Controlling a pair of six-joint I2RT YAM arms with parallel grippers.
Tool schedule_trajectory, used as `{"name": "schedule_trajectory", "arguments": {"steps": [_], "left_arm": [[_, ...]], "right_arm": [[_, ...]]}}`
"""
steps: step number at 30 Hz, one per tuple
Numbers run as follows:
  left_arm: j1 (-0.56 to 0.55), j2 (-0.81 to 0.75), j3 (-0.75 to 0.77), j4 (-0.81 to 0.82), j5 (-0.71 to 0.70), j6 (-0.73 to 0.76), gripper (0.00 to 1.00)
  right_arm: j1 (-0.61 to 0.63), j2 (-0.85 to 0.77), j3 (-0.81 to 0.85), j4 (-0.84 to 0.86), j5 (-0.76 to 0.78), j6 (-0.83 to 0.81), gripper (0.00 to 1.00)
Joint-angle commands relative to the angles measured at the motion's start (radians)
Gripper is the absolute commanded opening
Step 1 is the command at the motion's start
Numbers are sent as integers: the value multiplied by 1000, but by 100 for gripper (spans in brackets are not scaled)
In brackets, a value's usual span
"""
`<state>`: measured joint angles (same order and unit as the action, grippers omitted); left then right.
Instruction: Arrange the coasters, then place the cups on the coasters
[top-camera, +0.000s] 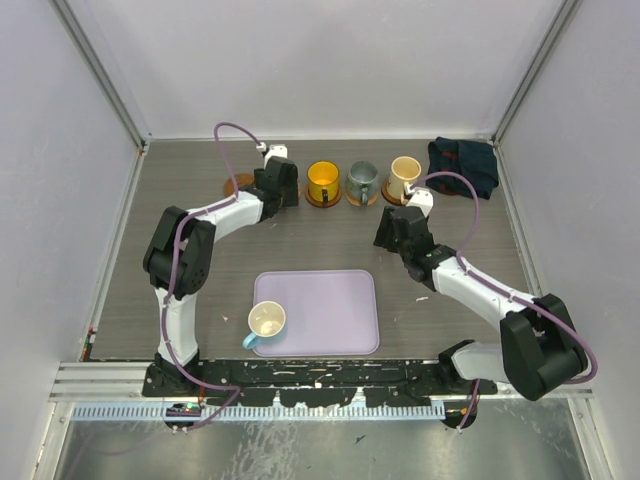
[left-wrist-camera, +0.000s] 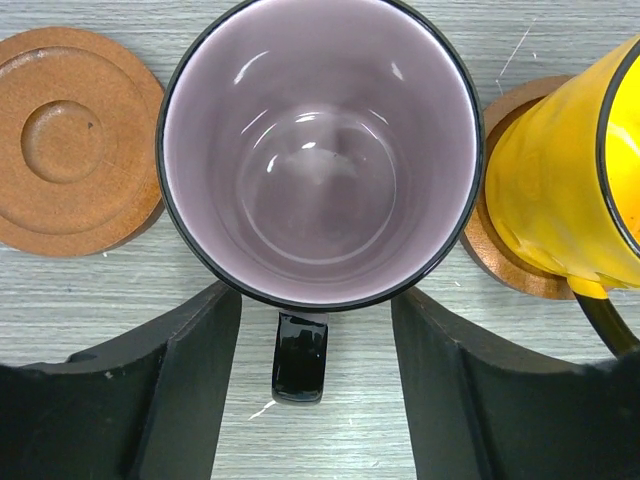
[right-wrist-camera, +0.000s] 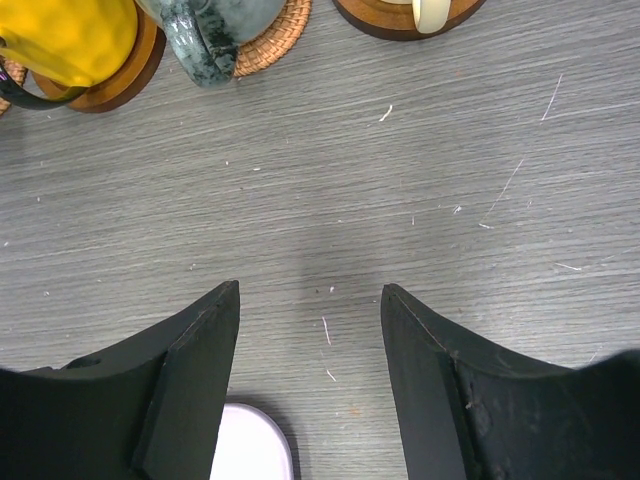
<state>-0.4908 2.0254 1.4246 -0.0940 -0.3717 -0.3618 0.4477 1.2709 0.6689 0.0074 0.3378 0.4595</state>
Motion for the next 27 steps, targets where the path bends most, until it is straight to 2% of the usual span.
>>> {"name": "schedule_trajectory", "arguments": {"steps": [1, 12, 15, 21, 27], "left_arm": [[-3, -24, 14, 57, -23, -17, 64], [-3, -55, -6, 53, -32, -17, 68], [-3, -88, -28, 53, -39, -19, 77], [-3, -203, -97, 57, -73, -4, 86], [-3, -364, -205, 40, -83, 24, 87]], "right_arm": [[-5, 11, 9, 48, 0, 12, 63], [-5, 13, 6, 45, -8, 16, 63], [-5, 6, 4, 44, -8, 15, 63], [-6, -5, -1, 35, -7, 16, 63], [-5, -15, -4, 34, -6, 17, 63]]}}
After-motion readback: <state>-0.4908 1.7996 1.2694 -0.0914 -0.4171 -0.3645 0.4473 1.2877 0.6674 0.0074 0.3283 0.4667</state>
